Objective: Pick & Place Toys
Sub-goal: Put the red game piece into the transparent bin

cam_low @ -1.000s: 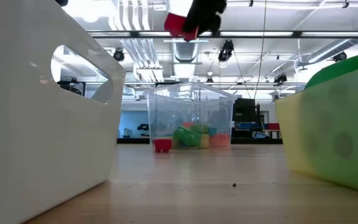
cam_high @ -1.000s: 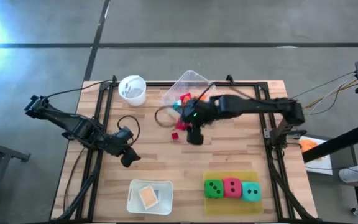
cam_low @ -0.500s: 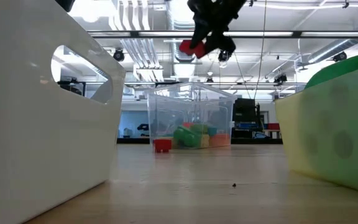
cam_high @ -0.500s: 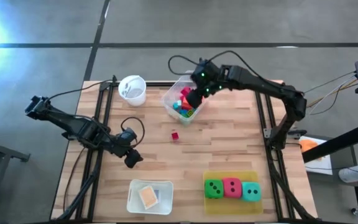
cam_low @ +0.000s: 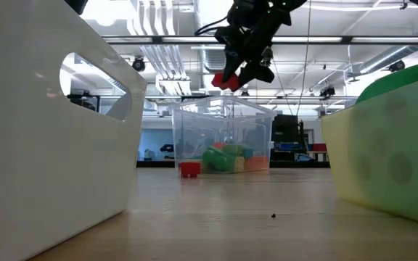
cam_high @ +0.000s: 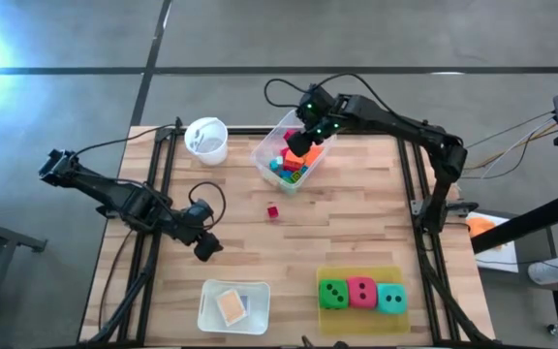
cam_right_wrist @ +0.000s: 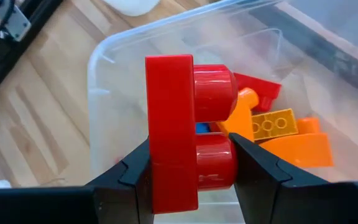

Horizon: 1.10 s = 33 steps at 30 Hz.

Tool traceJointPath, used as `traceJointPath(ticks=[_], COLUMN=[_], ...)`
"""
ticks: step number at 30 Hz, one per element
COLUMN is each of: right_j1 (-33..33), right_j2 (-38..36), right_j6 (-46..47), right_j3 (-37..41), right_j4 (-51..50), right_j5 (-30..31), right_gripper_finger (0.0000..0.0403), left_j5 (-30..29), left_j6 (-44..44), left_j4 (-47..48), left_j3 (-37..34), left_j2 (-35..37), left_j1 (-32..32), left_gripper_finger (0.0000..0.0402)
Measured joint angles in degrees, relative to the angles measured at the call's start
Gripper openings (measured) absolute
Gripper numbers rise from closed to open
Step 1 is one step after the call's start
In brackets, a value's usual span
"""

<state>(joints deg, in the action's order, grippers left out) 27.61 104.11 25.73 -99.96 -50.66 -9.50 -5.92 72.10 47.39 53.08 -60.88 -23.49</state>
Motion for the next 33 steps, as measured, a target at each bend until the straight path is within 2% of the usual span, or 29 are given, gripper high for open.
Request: traceJointPath(ticks=[8, 16, 23, 28, 33], right_j1=[1.12, 1.04, 1.11, -0.08, -0.25], right_j2=[0.19, 5.72, 14.30, 18.65, 20.42], right_j6=[-3.84, -8.30, -11.49, -13.67, -14.59], right_j3=[-2.06, -16.80, -27.27, -30.03, -29.58], right_j4=[-2.85, -15.47, -24.23, -25.73, -26.18], right_j5=[0.44, 2.43, 3.23, 3.19, 3.02], right_gripper_finger=[0.0153, 0.0153, 0.0153, 0.0153, 0.0153], left_j5=[1.04, 1.25, 1.28, 1.28, 1.28], left_j6=[0.59, 0.57, 0.57, 1.29, 1.46], left_j4=[0.01, 0.00, 0.02, 0.01, 0.03], left_j3=[0.00, 0.00, -0.01, 0.00, 0.00], left_j2=[0.02, 0.02, 0.02, 0.02, 0.02], left_j1=[0.02, 0.22, 0.22, 0.22, 0.22], left_gripper_finger=[0.0306, 0.0306, 0.0306, 0.0306, 0.0305])
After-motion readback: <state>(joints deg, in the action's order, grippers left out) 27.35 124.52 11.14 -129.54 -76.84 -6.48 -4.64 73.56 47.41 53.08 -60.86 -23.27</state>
